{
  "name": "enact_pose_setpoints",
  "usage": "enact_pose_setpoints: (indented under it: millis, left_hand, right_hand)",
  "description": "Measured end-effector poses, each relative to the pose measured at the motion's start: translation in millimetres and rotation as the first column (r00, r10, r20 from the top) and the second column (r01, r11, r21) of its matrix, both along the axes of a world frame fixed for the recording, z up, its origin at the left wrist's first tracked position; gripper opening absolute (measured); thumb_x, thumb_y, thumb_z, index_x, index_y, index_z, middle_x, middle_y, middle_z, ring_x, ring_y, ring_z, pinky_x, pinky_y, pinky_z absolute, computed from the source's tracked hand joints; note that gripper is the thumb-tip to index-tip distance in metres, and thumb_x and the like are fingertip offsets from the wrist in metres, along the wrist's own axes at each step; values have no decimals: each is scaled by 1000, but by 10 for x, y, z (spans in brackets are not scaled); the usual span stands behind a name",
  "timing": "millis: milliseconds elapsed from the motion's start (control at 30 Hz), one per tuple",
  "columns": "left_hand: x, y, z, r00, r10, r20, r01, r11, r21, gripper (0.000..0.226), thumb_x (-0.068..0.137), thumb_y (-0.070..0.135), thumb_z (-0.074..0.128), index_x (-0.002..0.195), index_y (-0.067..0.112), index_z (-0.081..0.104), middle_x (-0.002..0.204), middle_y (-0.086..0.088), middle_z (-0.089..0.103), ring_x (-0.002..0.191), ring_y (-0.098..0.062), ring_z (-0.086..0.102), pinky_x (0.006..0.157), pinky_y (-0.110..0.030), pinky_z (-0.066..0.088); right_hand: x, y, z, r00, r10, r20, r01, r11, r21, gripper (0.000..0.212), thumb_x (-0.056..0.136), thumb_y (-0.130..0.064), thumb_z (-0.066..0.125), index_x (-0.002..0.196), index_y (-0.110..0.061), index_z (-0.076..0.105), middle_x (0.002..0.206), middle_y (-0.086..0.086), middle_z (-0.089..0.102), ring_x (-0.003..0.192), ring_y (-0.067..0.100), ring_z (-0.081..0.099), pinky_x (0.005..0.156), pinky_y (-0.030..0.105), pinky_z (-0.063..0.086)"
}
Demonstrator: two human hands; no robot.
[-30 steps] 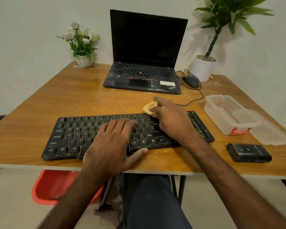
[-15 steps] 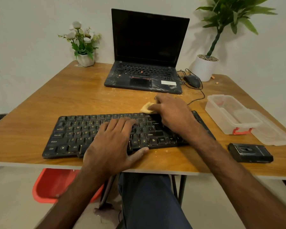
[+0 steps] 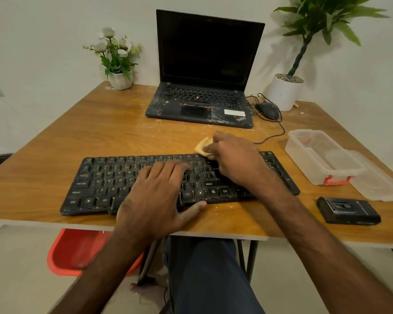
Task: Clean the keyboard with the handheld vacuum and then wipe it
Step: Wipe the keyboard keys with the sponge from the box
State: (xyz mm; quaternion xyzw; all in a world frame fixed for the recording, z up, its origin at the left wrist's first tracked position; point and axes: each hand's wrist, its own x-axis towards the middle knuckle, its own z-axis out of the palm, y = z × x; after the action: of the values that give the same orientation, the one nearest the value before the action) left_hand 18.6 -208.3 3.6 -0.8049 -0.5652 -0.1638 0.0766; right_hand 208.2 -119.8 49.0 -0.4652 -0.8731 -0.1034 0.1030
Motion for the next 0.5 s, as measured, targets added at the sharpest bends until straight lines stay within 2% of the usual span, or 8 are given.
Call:
enact_pose_setpoints:
  millis: [67,133,233,333,433,500]
  left_hand:
    - [0,2,-1,1000,-2,-8,2,1000,1,81,87,81,31,136,19,48,132,-3,56,120,-21,52,101,-42,46]
    - [-1,1,2,1000,0,-15,0,1000,2,81,88,81,31,136,18,49,132,-4,56,120,-21,53,101,-42,46]
    - [-2,-1,3,1000,4,-4,-3,1000,21,79,87,80,34,134,18,50,130,-4,57,119,-21,54,100,-42,46]
    - [-5,-3,-2,1000,10,9,-10,1000,23,81,85,81,36,133,18,50,130,-3,58,118,-20,54,100,-41,47]
    - [1,3,-1,1000,8,14,-9,1000,25,81,84,81,38,133,17,51,129,-4,59,116,-21,56,98,-42,49]
    - [4,14,-2,1000,-2,10,2,1000,25,81,85,80,37,133,17,51,129,-4,58,117,-21,55,98,-42,49]
  right_hand:
    - [-149,-60,-19,991,118,-57,-118,993,-9,37,96,-23,59,134,-27,59,113,-2,55,93,8,44,79,25,37]
    - [-281,-52,-38,979,203,-34,-203,979,4,35,97,-23,57,131,-28,61,109,0,57,94,12,50,77,29,40]
    - [-308,63,8,990,142,15,-143,988,51,36,98,-26,54,133,-31,59,106,0,55,89,10,43,71,29,38]
    - [-216,110,37,998,51,24,-52,998,37,37,97,-27,56,134,-30,58,109,0,53,94,12,45,77,29,41]
    - [-261,-13,22,997,74,23,-75,996,45,35,97,-26,56,132,-25,59,111,1,54,102,13,50,81,29,46]
    - [-342,-84,29,992,128,-10,-128,991,38,34,97,-25,56,131,-25,60,110,-1,54,97,9,46,74,26,39]
